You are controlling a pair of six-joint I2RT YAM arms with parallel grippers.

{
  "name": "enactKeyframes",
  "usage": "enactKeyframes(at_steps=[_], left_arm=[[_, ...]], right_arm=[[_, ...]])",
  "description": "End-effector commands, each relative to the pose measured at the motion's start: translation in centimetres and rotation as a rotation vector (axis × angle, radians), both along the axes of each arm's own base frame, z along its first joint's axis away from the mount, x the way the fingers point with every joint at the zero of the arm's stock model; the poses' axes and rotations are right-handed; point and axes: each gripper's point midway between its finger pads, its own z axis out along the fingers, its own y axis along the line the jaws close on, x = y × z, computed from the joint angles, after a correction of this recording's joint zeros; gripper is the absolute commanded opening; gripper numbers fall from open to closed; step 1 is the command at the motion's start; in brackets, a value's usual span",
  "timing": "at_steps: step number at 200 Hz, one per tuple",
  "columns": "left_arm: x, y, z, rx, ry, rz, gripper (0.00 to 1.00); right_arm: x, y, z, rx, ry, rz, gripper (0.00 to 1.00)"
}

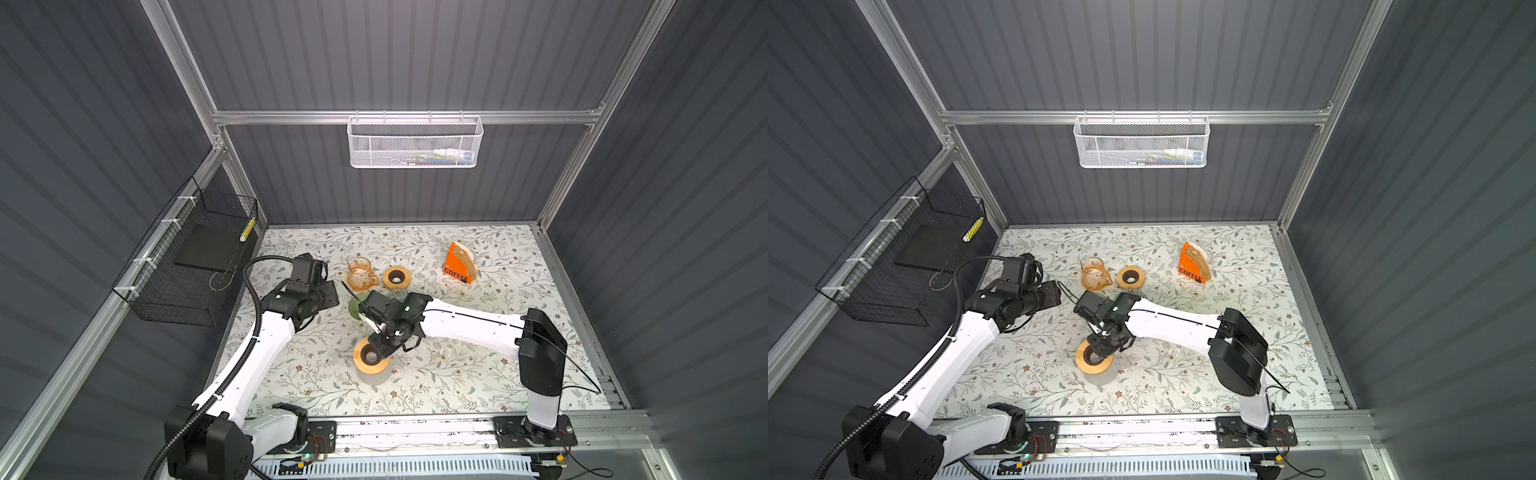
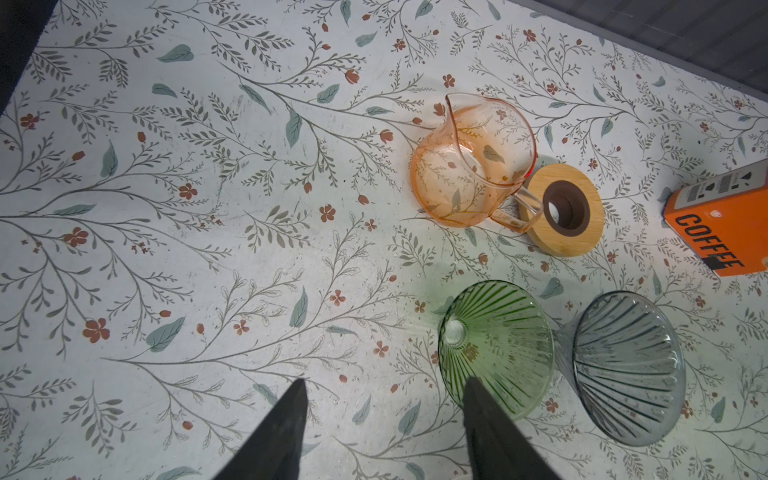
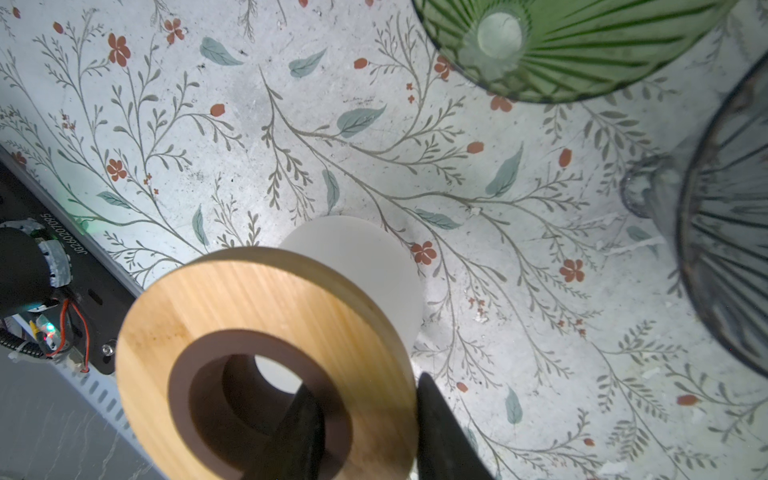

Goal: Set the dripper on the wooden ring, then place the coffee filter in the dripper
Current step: 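Lower the bamboo stand onto the frosted pitcher and open the right gripper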

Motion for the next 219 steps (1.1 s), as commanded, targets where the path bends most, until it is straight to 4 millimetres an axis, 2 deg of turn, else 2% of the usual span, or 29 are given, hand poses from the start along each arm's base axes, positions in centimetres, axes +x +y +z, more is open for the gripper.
enactKeyframes(at_steps=[1, 219], left_arm=[[-0.29, -0.19, 0.07, 0.004, -0.012, -0.022, 0.61], [-0.47, -0.07, 0.11, 0.009, -0.014, -0.023, 0.61]], right_arm=[[0.11, 0.27, 0.12, -0.013, -0.009, -0.010, 0.34], [0.11, -0.22, -0.24, -0.051, -0.024, -0.013, 0.41]])
